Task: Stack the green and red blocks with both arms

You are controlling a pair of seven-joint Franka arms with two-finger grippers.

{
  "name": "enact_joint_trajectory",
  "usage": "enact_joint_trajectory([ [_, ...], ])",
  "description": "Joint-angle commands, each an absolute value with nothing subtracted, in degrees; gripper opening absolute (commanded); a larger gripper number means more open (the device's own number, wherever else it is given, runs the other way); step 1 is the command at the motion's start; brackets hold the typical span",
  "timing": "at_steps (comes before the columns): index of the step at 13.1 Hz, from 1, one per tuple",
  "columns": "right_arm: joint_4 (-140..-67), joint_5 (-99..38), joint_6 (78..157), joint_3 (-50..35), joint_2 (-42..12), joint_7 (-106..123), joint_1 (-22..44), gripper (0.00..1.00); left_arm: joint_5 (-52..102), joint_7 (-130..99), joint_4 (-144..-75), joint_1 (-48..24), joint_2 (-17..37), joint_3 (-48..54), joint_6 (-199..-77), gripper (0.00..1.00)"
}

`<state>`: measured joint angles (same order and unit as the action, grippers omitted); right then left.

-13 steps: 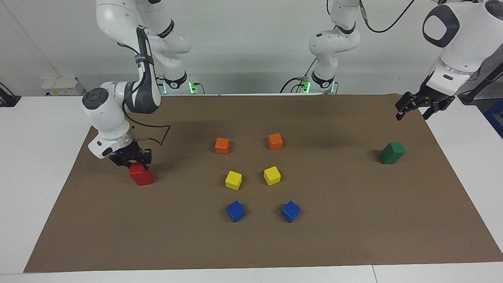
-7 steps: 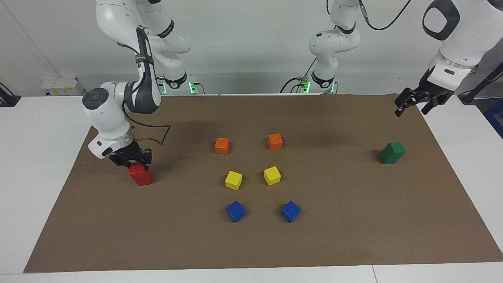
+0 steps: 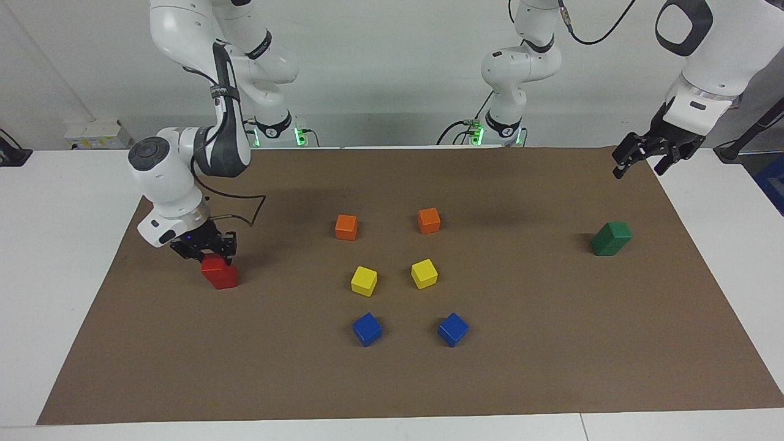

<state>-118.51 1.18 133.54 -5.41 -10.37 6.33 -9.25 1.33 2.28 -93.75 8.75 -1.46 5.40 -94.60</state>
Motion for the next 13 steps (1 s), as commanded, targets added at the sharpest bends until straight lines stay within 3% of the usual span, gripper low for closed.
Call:
enact_joint_trajectory([
  [1, -118.7, 1.2, 134.7, -5.6, -10.7, 7.2, -9.3, 0.14, 0.5, 1.7, -94.1, 9.6, -2.2, 7.5, -94.7, 1.00],
  [6, -118.7, 1.2, 135.4, -5.6, -10.7, 7.5, -9.3, 0.76, 0.6, 1.7, -93.8, 9.6, -2.0, 7.9, -93.9, 1.00],
  [10, -118.7, 1.2, 135.4, -5.6, -10.7, 7.4, -9.3, 0.87, -1.7, 1.8, -93.7, 9.4, -2.1, 8.0, -91.7, 1.00],
  [13, -118.5, 1.2, 134.3, -5.6, -10.6, 6.9, -9.3, 0.87, -1.5, 1.8, -93.7, 9.6, -2.2, 8.0, -90.0, 1.00],
])
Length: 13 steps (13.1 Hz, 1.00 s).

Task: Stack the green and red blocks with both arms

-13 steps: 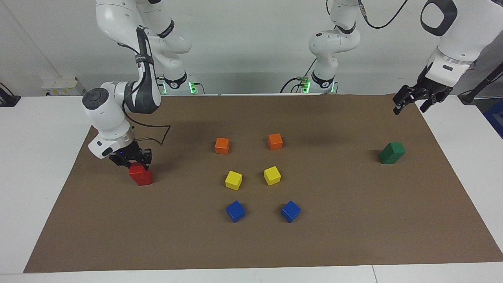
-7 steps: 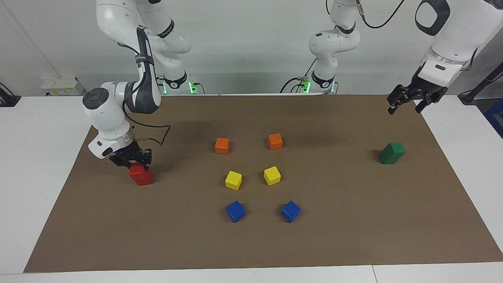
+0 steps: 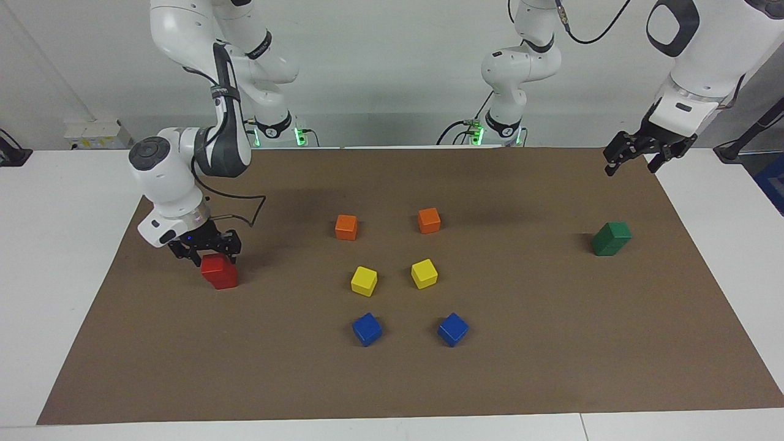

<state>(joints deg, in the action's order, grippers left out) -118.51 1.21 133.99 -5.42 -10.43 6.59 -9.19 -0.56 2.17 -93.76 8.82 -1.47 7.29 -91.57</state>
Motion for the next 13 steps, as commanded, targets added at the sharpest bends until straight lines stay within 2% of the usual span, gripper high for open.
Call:
enact_joint_trajectory([
  [1, -118.0, 1.1, 133.3, -5.8, -10.5, 6.6, -9.1, 0.93, -1.3, 1.8, -93.6, 9.7, -2.3, 8.0, -90.1, 1.00],
  [5, -110.6, 0.2, 119.5, -6.1, -8.3, 0.7, -6.6, 1.00, -1.0, 1.8, -93.6, 9.2, -2.3, 8.0, -90.7, 1.00],
  [9, -107.7, 0.1, 109.5, -6.2, -1.3, 0.1, -5.3, 1.00, -1.0, 1.9, -93.8, 9.3, -2.4, 8.0, -90.9, 1.00],
  [13, -102.8, 0.1, 101.8, -6.1, -0.3, 0.2, -4.7, 1.00, -0.9, 1.6, -93.8, 9.0, -2.4, 8.0, -90.9, 1.00],
])
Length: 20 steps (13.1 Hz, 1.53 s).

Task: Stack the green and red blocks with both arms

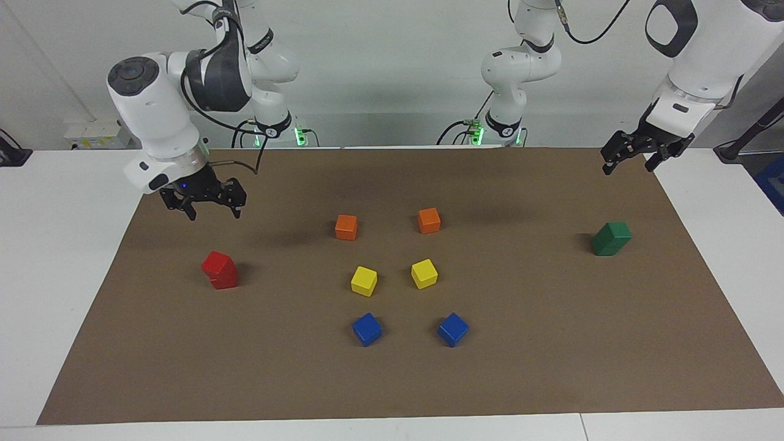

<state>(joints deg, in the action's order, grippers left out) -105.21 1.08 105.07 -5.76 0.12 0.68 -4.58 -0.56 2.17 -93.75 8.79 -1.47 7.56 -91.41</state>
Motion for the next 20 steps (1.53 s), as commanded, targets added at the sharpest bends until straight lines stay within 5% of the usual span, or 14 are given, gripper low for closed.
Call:
enact_joint_trajectory([
  [1, -101.4, 0.1, 100.0, -6.1, -0.1, 0.2, -4.7, 1.00, -0.9, 1.6, -93.7, 8.9, -2.4, 8.0, -90.9, 1.00],
  [7, -93.7, 0.1, 88.4, -6.0, 0.4, 0.3, -4.9, 1.00, -0.4, 1.5, -93.8, 8.9, -2.4, 8.0, -90.9, 1.00],
  [20, -94.8, 0.0, 86.7, -5.8, 2.0, 0.6, -5.5, 1.00, -0.4, 1.5, -93.8, 8.9, -2.4, 8.0, -90.9, 1.00],
])
